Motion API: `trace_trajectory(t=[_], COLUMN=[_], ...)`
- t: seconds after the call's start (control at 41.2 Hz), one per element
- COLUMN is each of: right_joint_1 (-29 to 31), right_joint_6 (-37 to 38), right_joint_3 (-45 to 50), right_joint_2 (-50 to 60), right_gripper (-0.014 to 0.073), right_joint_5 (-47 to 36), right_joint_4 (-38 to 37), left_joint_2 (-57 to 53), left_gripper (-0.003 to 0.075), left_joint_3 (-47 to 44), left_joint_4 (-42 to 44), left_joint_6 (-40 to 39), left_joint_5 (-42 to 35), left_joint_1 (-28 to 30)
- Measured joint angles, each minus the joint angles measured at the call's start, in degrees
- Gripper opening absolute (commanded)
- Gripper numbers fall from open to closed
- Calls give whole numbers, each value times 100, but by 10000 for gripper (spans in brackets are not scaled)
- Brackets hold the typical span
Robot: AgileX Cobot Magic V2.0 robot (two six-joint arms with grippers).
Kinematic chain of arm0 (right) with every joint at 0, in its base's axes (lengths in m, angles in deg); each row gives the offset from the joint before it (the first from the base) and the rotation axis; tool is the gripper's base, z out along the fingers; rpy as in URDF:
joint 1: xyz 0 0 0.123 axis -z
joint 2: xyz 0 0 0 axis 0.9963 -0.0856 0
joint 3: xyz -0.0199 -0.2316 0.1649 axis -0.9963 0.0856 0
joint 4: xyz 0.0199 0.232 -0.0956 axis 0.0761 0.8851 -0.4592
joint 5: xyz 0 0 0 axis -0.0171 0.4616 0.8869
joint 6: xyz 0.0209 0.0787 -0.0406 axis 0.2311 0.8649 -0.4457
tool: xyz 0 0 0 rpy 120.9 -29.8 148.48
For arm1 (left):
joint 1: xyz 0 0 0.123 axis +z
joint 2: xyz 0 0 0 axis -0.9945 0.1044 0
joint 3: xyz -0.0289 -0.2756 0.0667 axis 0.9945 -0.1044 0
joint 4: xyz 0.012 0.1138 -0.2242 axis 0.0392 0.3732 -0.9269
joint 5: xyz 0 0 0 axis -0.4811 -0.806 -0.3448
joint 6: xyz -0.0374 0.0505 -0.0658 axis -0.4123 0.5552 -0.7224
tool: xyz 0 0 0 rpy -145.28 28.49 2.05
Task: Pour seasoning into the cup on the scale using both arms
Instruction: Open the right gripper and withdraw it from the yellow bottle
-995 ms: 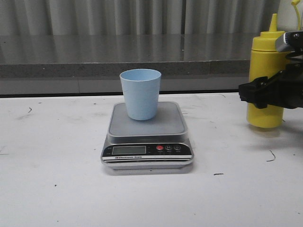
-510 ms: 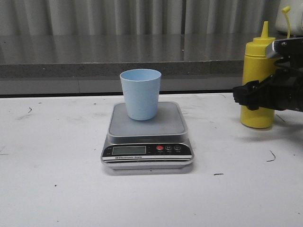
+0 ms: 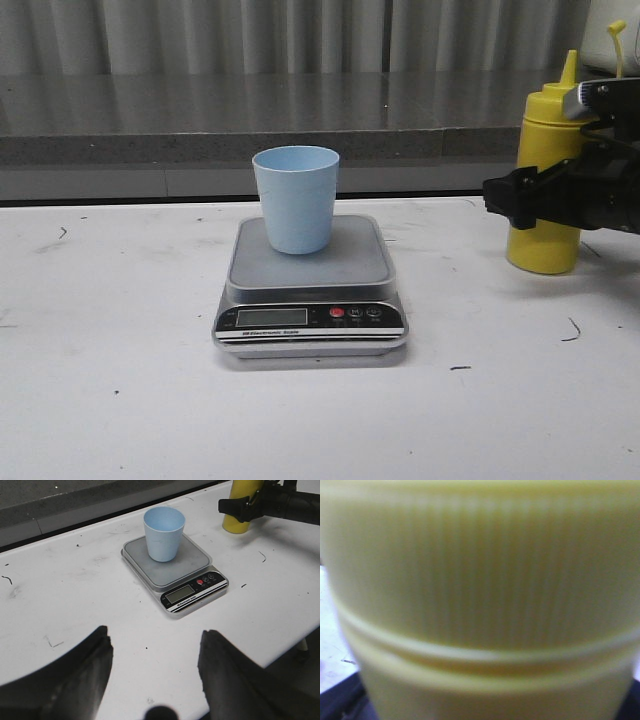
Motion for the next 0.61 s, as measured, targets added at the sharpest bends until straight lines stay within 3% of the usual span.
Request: trace_trajectory(t=[0.461, 0.607], right_joint_1=[0, 0], right_joint_6=[144, 144], right_joint_3=[381, 579], right_joint_2=[328, 561], right_gripper=[640, 640], right_joint_5=[226, 681], right_joint_4=[-34, -24], left_joint_2=[0, 0], left_gripper=[388, 388], left_joint_3=[0, 0], left_joint_4=[0, 0], left_joint_6=[0, 0], left_joint_5=[0, 0], left_joint_1=[0, 0])
